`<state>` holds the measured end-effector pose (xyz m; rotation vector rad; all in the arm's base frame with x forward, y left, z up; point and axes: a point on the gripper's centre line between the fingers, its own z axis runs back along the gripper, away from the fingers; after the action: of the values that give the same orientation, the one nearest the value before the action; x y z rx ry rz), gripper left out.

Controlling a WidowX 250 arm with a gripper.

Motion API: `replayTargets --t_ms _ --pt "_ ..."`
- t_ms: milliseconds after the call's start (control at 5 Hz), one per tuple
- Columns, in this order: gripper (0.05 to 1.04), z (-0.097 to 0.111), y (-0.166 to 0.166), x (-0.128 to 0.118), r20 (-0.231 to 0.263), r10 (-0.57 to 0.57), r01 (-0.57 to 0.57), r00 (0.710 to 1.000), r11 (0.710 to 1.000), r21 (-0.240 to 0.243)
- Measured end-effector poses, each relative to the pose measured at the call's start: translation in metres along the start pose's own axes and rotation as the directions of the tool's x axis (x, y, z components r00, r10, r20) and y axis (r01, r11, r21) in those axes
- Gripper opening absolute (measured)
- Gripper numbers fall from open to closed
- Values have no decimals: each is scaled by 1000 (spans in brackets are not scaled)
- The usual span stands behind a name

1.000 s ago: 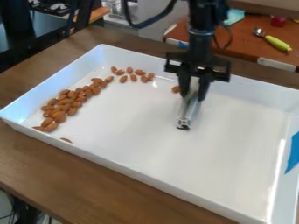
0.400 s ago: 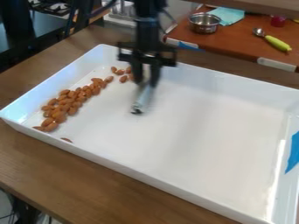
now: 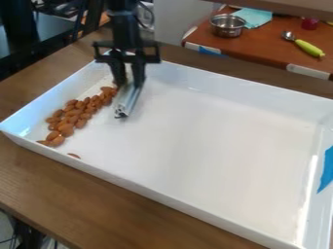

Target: Sweep into pile

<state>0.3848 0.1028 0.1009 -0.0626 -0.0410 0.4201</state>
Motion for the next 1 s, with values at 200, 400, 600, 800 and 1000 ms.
replayTargets --t_ms 200,400,600,800,1000 --pt "349 3 22 3 3 64 -64 998 998 -22" --pt "349 10 24 -8 -6 64 -65 998 996 -61" --pt "349 38 8 -29 56 26 -19 998 991 -131" --pt "349 47 -32 -59 67 -67 76 996 986 -148" --pt "349 39 -80 -83 44 -152 156 987 980 -127"
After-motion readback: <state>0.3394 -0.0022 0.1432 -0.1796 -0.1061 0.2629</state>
